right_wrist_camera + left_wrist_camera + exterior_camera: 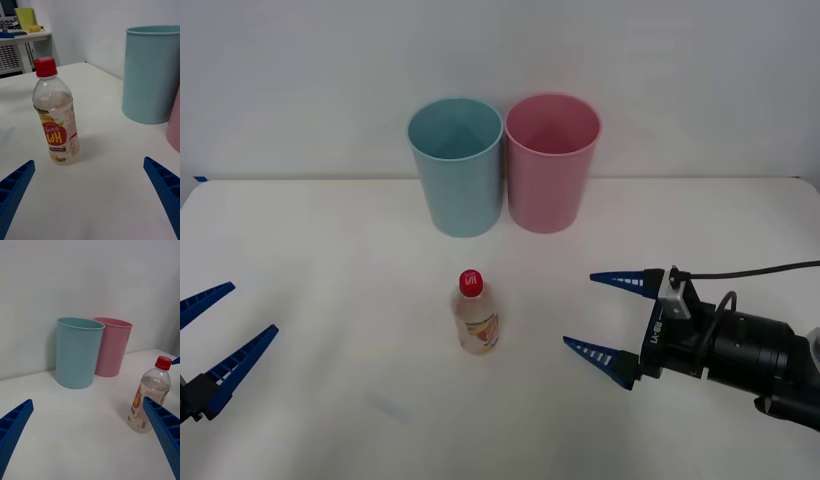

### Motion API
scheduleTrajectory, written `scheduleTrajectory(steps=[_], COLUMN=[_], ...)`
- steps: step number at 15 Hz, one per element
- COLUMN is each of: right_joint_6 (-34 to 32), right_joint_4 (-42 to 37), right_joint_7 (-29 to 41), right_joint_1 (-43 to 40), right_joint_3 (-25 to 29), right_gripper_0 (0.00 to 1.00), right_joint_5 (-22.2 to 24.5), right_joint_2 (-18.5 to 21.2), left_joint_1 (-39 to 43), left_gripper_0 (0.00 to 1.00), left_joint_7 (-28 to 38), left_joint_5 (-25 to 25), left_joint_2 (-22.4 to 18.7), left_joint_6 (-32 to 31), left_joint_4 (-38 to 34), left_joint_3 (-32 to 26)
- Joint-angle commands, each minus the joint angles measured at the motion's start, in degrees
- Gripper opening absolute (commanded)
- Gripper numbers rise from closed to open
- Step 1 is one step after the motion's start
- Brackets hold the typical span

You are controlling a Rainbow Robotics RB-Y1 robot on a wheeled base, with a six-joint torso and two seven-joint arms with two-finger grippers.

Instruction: Grasp the object on the table and drop it into the matching bin: aluminum can to the light blue bin, PET bottle to the pink bin.

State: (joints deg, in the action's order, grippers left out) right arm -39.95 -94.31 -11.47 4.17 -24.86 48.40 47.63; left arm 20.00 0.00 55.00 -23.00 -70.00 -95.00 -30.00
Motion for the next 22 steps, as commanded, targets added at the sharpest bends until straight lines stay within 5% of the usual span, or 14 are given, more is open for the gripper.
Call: scheduleTrajectory(steps=[1, 9, 22], right_joint_6=[2.77, 9.45, 9.89], right_joint_4=[0.0, 0.0, 14.68], right_joint_7=[-0.83, -2.42, -3.38], right_joint_1=[2.51, 7.87, 17.09], right_joint_3=[-4.15, -12.32, -16.89], right_gripper_0=[1.0, 1.0, 1.0], right_joint_5=[-0.67, 0.21, 7.85], right_joint_2=[-0.08, -3.16, -18.28], left_joint_1=[0.0, 0.0, 0.0], left_gripper_0=[1.0, 1.0, 1.0], left_joint_7=[0.0, 0.0, 0.0], left_joint_5=[0.0, 0.0, 0.0], left_joint_2=[0.0, 0.0, 0.0], left_joint_6=[0.0, 0.0, 0.0], left_joint_4=[0.0, 0.0, 0.0], left_joint_3=[0.0, 0.0, 0.0])
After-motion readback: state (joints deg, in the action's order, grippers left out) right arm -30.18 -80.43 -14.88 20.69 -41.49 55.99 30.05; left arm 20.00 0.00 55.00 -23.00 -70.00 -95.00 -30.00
